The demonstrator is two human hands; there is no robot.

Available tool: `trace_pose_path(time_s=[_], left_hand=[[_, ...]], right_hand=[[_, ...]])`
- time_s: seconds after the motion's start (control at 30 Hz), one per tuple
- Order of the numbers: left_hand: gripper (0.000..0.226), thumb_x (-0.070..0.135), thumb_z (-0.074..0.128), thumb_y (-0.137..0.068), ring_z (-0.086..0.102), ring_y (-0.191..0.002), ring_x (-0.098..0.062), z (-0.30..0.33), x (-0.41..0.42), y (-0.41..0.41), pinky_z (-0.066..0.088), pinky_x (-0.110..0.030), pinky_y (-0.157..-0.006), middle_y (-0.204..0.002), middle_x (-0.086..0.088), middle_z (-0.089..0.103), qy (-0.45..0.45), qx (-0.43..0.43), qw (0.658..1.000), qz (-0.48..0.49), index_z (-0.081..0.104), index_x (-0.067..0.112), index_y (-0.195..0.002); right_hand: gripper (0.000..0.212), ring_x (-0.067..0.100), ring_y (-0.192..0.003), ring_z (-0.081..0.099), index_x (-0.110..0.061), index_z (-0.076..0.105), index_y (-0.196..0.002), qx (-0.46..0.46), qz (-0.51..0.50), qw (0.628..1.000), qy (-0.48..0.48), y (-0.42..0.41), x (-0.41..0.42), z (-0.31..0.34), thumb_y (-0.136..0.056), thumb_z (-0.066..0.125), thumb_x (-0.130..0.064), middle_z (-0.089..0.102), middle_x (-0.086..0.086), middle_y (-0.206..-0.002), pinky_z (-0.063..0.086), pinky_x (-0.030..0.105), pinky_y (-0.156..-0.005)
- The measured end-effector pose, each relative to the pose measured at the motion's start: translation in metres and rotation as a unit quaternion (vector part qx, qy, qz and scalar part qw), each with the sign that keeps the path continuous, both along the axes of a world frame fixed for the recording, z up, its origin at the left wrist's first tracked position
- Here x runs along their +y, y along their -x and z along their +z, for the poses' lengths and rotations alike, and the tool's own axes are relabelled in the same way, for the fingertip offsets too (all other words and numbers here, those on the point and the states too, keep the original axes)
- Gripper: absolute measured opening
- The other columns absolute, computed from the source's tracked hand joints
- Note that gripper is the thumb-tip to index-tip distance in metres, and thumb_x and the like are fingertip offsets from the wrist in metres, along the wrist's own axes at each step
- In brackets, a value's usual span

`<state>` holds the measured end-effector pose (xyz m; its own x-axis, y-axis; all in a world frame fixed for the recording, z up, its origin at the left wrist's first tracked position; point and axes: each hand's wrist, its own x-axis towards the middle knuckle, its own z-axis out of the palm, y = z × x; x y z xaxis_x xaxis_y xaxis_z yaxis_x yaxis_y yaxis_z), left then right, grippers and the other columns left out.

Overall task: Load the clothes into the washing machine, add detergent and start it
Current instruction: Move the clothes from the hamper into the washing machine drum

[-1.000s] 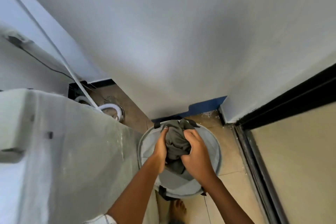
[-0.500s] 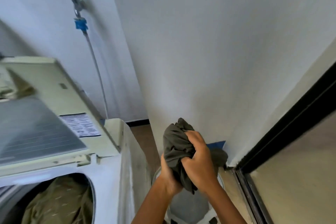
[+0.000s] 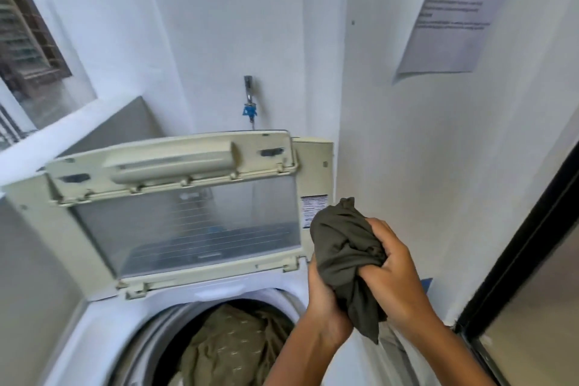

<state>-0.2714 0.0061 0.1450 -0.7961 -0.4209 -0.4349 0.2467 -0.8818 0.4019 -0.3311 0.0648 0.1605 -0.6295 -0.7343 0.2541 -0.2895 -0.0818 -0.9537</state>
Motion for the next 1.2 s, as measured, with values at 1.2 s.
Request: trace_pose_path(time_s=[1.2], left_hand=[[0.018,0.031,0.058,-0.093,0.064,-0.088,-0.017,0.04,-0.121,-0.242,0.053,-0.026,-0.074,-0.097,-0.006,0.067,0.413,-0.168,0.858,0.253,0.059,0.013,-0.095]], right_hand=[[0.029,0.018,-0.09,0.059,-0.017,0.061,-0.104,0.223,-0.035,0.973,-0.055,-0.13,-0.069,0.037,-0.09,0.044,0.003,0.065,-0.001,-0.097,0.047,0.032,-0.075]])
